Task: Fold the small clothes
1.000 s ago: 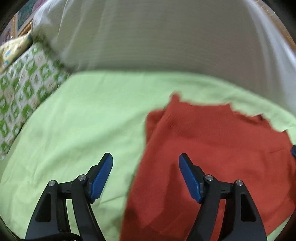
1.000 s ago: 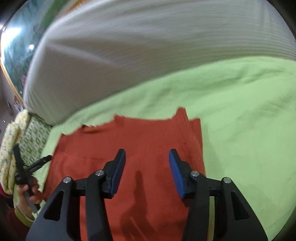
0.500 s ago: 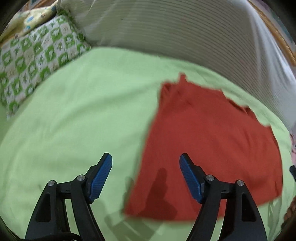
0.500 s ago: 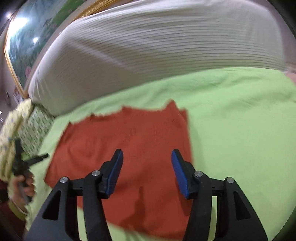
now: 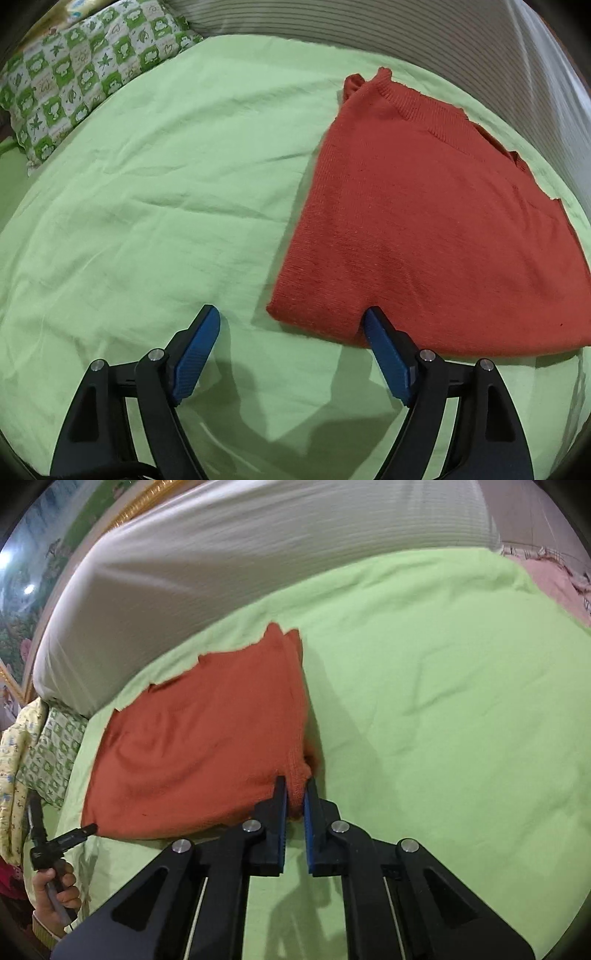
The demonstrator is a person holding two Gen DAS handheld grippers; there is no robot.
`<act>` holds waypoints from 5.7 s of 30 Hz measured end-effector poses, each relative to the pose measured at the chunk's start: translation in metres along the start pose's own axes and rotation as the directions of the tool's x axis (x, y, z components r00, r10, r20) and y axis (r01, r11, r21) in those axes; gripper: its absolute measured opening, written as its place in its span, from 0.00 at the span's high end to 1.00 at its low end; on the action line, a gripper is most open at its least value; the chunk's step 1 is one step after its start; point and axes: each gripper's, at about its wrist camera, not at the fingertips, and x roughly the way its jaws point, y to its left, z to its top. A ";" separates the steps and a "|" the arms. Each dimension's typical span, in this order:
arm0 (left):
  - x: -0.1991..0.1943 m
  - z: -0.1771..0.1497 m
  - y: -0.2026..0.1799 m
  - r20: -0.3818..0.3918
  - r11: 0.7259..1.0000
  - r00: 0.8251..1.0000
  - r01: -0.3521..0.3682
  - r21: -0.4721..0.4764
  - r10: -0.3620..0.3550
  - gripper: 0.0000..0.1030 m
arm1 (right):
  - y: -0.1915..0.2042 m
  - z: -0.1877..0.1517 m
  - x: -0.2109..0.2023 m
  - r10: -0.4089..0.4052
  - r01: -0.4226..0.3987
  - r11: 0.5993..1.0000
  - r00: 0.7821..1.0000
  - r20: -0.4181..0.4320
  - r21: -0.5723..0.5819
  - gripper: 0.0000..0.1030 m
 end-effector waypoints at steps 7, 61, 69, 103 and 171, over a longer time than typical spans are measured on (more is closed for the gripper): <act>-0.001 -0.001 0.014 -0.007 1.000 1.000 0.012 -0.004 -0.012 0.19 | 0.023 -0.011 -0.021 -0.238 0.244 0.968 0.967 0.096 -0.064 0.83; 0.037 0.148 -0.014 0.227 0.996 0.971 -0.084 0.042 0.073 0.14 | 0.035 0.099 0.107 -0.104 0.106 0.994 0.989 0.108 -0.012 0.69; -0.018 0.037 0.033 0.081 0.961 0.996 0.060 -0.271 -0.039 0.12 | 0.097 0.047 0.062 0.115 -0.097 0.983 0.987 0.114 -0.157 0.41; -0.060 0.067 -0.132 0.292 0.934 0.889 0.356 0.038 -0.352 0.88 | 0.007 -0.015 0.051 0.205 -0.236 0.954 0.964 0.168 0.186 0.42; 0.026 0.067 -0.224 -0.055 0.928 0.937 0.349 0.133 -0.344 0.20 | 0.033 0.081 0.077 0.155 -0.156 0.979 0.988 -0.022 -0.132 0.92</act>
